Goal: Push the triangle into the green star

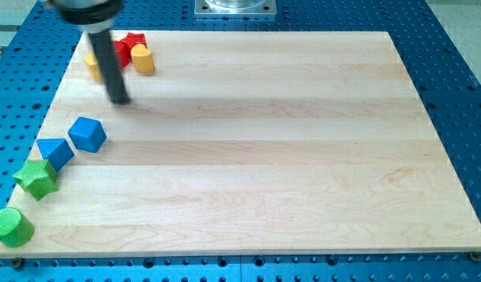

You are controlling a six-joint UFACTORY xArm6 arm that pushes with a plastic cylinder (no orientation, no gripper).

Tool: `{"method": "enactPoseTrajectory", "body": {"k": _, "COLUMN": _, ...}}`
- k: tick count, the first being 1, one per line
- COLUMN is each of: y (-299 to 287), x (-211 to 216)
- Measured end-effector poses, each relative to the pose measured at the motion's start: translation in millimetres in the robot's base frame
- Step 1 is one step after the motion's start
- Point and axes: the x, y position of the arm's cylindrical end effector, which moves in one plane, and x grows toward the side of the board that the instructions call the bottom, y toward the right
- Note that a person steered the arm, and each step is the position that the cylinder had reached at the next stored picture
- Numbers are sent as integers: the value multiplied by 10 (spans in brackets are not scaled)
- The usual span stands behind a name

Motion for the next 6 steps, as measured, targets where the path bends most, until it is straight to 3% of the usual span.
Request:
{"method": "enactPoseTrajectory", "body": {"k": 2, "y": 119, "x": 1064}}
{"method": "enactPoseTrajectory", "body": {"k": 3, "y": 413, "x": 957}}
{"method": "enactPoseTrajectory", "body": {"k": 4, "y": 498, "x": 524}}
{"method": "enactPoseTrajectory", "body": {"k": 6, "y": -246, "x": 604}}
